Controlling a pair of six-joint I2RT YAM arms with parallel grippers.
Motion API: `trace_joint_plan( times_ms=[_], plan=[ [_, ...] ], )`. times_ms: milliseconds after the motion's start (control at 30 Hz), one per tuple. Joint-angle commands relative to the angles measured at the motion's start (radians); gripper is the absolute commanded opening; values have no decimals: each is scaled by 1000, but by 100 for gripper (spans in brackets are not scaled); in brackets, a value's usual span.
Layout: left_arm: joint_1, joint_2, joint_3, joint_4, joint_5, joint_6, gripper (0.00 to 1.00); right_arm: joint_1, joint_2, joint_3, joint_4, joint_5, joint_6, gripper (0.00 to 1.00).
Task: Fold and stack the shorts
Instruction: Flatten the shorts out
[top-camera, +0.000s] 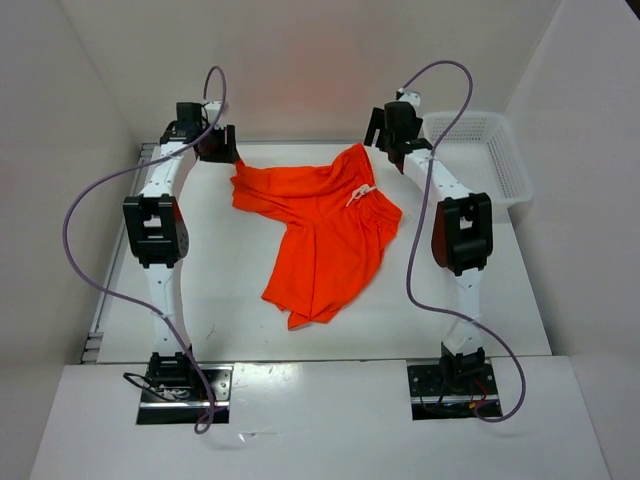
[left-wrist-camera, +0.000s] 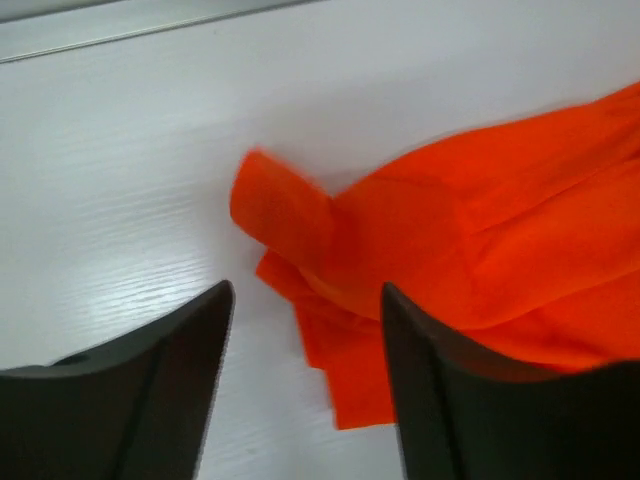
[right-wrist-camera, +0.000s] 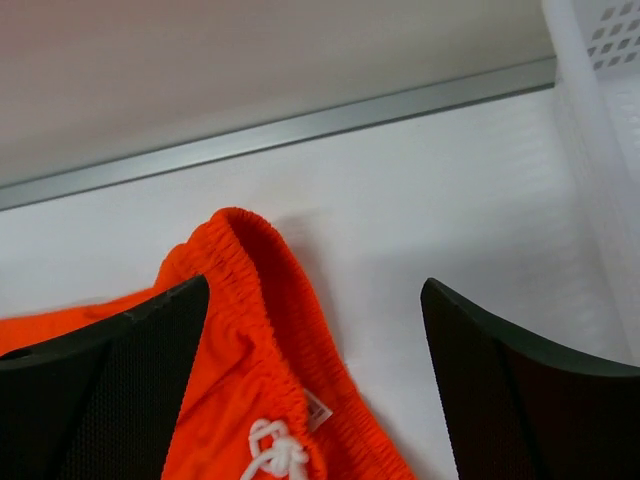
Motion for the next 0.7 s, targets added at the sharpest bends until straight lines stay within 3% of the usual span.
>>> trace_joint_plan(
  times_ms=[0,67,100,200,267,433,567,667],
  plan=[
    [22,30,74,12,-86,10,71,-9,32,118,9,108,-2,92],
    [22,30,88,12,-51,10,97,-9,17,127,9,108,-35,92],
    [22,5,97,-3,-19,10,100,-9,-17,112,9,82,-61,92],
    [-36,-82,85,-71,4,10,100,-9,-101,-2,-2,37,-123,92],
    [-83,-171,-7,-155,26,10,97,-9,-201,-153,-12,-12,-205,92],
    [-268,-350,-433,-266,84,10,84,-23,-334,-439,-61,-131,-330,88],
    [-343,-409,-646,-286,91,10,75,-61,-344,-499,-84,-234,-365,85],
    [-392,-421,-725,-286,139,10,82,-61,-344,-537,-107,-309,-399,85]
  ],
)
